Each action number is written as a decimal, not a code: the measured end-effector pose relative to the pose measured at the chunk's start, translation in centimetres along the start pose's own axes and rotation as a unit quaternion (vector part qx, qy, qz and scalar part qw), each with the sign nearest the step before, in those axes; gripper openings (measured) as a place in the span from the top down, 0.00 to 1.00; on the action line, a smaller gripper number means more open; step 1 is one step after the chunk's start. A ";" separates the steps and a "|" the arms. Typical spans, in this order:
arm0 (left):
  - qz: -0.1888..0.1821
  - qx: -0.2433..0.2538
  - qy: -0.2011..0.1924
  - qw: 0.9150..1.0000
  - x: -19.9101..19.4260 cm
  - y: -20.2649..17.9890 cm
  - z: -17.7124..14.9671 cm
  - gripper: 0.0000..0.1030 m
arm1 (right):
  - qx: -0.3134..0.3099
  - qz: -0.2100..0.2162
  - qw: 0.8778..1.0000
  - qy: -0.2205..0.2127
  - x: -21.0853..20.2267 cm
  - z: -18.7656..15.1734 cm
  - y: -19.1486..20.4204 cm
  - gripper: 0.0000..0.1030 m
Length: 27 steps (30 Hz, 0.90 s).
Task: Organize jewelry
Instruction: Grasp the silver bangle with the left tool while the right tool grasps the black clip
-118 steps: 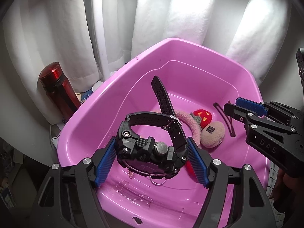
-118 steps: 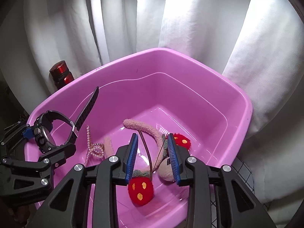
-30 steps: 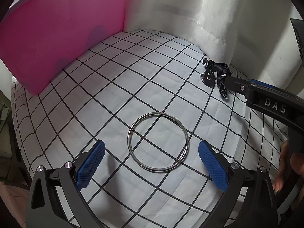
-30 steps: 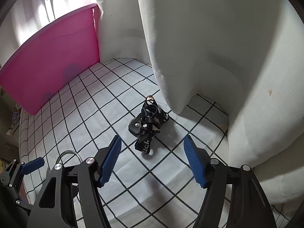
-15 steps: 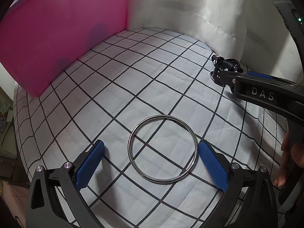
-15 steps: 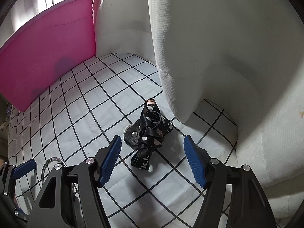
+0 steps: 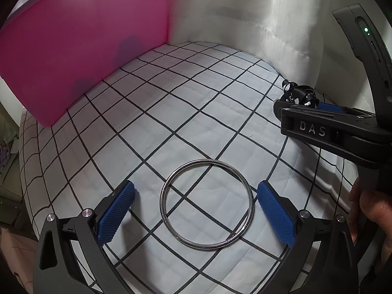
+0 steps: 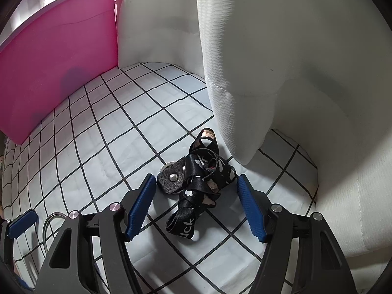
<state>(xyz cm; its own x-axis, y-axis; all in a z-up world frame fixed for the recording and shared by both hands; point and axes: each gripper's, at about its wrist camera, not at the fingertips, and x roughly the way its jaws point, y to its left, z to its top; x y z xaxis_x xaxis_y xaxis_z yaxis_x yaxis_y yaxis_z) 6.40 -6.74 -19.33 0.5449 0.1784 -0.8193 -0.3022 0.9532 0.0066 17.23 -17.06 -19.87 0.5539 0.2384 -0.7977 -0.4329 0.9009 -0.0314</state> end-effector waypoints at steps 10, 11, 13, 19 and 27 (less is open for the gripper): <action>-0.013 0.010 -0.016 1.000 -1.0 -0.3 -0.6 0.23 | -0.002 0.005 1.000 -0.002 -0.4 -0.1 0.3 0.50; -0.013 0.010 -0.018 1.000 -1.1 -0.3 -0.7 0.30 | -0.003 0.006 1.000 -0.003 -0.4 0.0 0.5 0.57; -0.015 0.011 -0.020 1.000 -1.3 -0.3 -0.8 0.31 | -0.007 0.007 1.000 -0.004 -0.5 0.0 1.0 0.65; -0.028 0.005 -0.016 0.999 -1.8 0.4 -1.0 0.32 | -0.007 0.015 1.000 -0.011 -1.0 -0.5 1.6 0.77; -0.043 -0.006 -0.019 0.999 -3.1 1.8 -0.6 0.32 | 0.040 0.057 0.997 -0.024 -3.2 -1.7 0.5 0.78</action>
<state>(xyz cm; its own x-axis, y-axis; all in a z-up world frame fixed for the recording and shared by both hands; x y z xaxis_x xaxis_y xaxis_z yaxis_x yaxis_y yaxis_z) 3.72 -5.73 -17.16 0.5978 0.1051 -0.7947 -0.2623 0.9624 -0.0700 14.02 -18.00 -18.40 0.5389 0.3564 -0.7633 -0.4373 0.8928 0.1081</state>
